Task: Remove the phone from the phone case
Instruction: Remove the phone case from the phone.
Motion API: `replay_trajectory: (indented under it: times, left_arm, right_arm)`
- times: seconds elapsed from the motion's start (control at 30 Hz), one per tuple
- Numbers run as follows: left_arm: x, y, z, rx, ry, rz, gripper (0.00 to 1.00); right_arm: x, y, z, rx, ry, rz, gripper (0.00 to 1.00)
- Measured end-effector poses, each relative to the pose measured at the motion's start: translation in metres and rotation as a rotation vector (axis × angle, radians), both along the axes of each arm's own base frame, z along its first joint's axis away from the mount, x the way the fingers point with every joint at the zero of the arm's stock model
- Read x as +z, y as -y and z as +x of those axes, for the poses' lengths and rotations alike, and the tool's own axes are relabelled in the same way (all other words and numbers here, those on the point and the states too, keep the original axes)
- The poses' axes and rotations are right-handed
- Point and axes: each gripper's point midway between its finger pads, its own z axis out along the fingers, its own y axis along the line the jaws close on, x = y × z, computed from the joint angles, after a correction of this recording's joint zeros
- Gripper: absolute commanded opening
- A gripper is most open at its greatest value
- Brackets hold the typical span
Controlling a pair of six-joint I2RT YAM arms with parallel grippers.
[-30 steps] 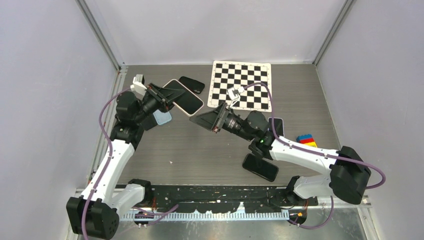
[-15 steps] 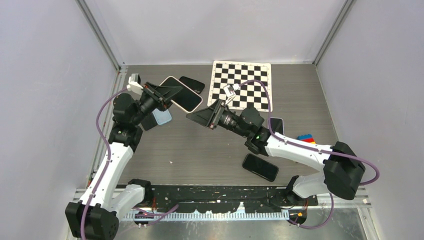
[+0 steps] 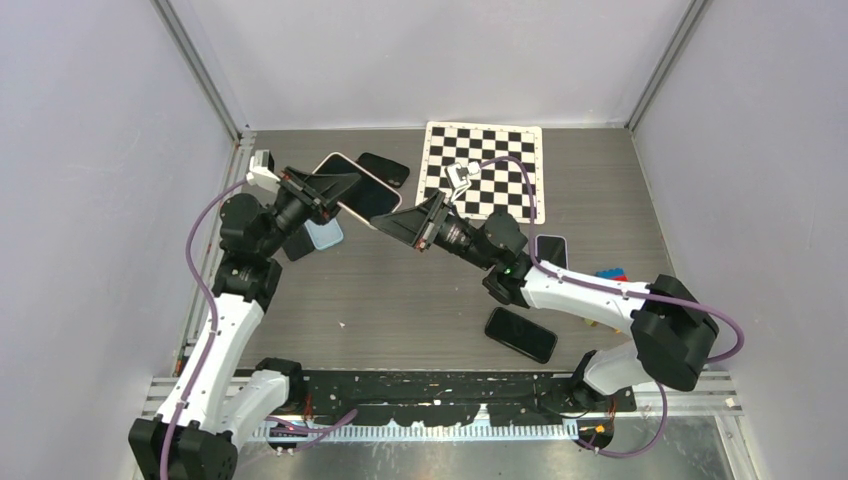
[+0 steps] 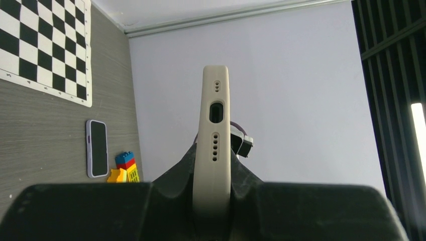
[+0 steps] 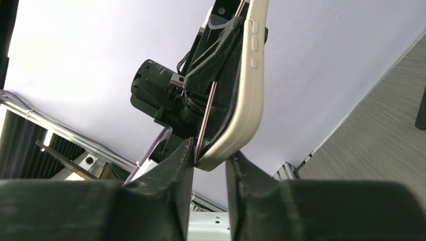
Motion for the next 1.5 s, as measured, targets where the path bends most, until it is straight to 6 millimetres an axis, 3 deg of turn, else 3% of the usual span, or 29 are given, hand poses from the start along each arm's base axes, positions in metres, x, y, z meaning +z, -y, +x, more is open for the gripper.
replay_trajectory:
  times: [0.07,0.17,0.6,0.9,1.0,1.13,1.2,1.37,1.5]
  left_arm:
    - [0.001,0.000,0.000,0.001,0.000,-0.004,0.00]
    - [0.007,0.000,-0.003,0.000,0.026,-0.008,0.00]
    - [-0.003,0.005,-0.001,-0.038,-0.011,-0.005,0.00]
    - [-0.011,0.006,0.006,-0.049,-0.071,-0.031,0.00]
    - [-0.019,0.005,0.011,-0.040,-0.124,-0.047,0.00]
    - [-0.026,0.006,0.012,-0.042,-0.167,-0.062,0.00]
    - [-0.026,0.006,0.012,-0.042,-0.170,-0.064,0.00]
    - [-0.027,0.006,0.012,-0.042,-0.171,-0.063,0.00]
    - [-0.032,0.006,0.014,-0.040,-0.170,-0.049,0.00]
  right_arm:
    - [0.002,0.000,-0.001,0.008,-0.008,0.014,0.16]
    - [0.005,0.000,-0.003,0.023,-0.009,0.028,0.12]
    - [-0.011,-0.001,-0.009,0.044,0.252,-0.130,0.17]
    - [-0.020,0.002,-0.007,0.011,0.434,-0.298,0.10]
    - [-0.045,0.000,-0.006,0.013,0.486,-0.411,0.04]
    - [-0.083,0.002,0.001,-0.003,0.499,-0.569,0.04]
    - [-0.094,0.006,0.007,-0.025,0.507,-0.625,0.12]
    - [-0.107,0.013,0.010,-0.040,0.503,-0.688,0.55]
    - [-0.101,0.025,0.004,-0.044,0.491,-0.673,0.70]
